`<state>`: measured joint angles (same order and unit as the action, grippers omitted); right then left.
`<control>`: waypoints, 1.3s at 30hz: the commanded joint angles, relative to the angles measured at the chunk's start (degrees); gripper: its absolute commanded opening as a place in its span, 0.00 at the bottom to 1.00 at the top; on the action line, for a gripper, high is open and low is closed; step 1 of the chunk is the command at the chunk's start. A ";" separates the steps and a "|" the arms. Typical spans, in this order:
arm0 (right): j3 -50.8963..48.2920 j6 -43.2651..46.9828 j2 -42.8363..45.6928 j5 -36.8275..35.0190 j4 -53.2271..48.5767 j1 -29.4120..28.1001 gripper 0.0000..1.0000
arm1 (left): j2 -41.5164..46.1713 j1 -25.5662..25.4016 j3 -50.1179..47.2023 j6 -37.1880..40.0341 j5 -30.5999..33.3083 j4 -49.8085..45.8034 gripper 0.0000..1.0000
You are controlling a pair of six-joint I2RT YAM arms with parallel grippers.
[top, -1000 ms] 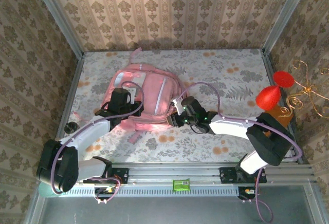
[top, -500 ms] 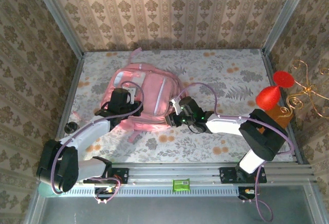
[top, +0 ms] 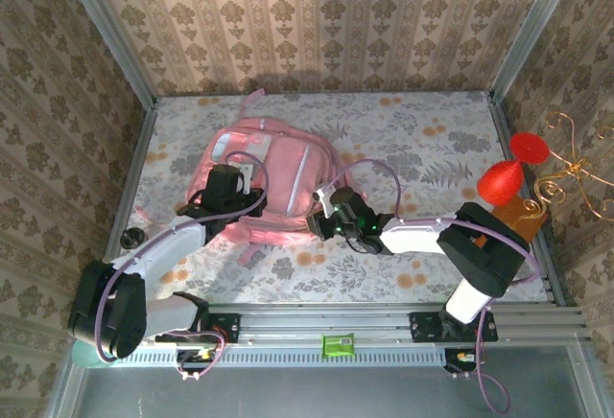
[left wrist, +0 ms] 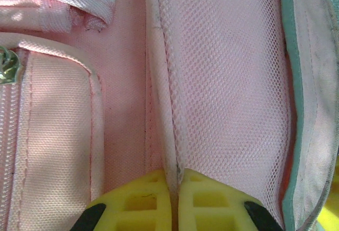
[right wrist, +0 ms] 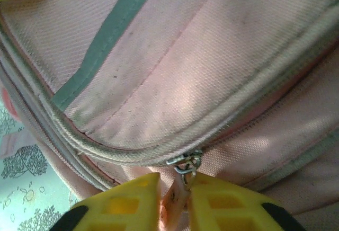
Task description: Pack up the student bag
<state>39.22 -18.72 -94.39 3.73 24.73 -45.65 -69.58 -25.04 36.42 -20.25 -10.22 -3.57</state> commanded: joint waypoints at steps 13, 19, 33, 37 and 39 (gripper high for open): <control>0.10 1.60 6.93 -9.32 -8.29 1.67 0.00 | 0.55 0.91 0.57 3.01 3.97 0.17 0.00; 4.19 1.83 6.32 -9.18 -13.61 4.68 0.00 | -0.46 1.13 0.84 5.17 4.89 -0.73 0.00; 3.94 -0.21 9.73 1.00 -13.08 5.50 0.00 | 4.44 -0.28 2.51 4.41 6.53 -3.25 0.40; 3.62 -1.20 11.43 4.44 -12.80 5.49 0.00 | 10.31 -3.97 0.94 5.32 10.39 -3.51 0.50; 3.74 -1.30 12.11 5.81 -12.85 5.39 0.00 | 12.52 -6.85 -0.62 8.21 12.30 -1.95 0.53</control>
<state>43.38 -18.70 -84.84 6.55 11.51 -40.75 -59.83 -28.95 37.15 -15.44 -2.81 -5.69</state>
